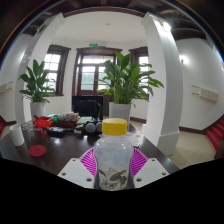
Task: Pour water
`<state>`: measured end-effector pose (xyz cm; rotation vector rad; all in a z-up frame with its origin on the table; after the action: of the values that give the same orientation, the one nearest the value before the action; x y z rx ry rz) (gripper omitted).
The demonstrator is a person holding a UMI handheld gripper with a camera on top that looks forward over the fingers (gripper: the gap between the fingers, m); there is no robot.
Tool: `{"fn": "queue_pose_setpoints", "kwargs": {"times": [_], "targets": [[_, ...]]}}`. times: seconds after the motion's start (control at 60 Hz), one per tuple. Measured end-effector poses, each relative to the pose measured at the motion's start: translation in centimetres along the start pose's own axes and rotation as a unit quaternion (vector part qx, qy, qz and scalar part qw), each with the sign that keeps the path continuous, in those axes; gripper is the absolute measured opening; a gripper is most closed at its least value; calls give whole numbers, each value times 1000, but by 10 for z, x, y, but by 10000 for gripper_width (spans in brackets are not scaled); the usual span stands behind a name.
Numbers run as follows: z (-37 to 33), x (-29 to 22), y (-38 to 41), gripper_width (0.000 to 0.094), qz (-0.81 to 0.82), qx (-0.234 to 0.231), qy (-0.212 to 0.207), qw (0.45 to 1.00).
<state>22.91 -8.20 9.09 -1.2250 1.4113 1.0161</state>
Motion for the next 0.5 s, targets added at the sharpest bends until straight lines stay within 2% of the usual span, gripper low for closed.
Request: {"fn": "queue_pose_setpoints", "kwargs": {"times": [0.233,0.433,0.5], "targets": [[-4,-12,23,387,-91,4,9,996],[-4,-42,128,387,-297,-21,0,955],[-3,-52,169,386,-367,-36,-19,929]]}}
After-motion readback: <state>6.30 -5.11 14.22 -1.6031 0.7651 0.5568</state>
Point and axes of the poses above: the point between the fingertips, and its own axes, seen from behind it with the camera up: y to the left, x down, z forward, the way the camera looks, the point moved 4 cm from there along -z, backward, against the way the camera looks, and after that the axes turned 3 degrees about z, right-handed, at the moved point
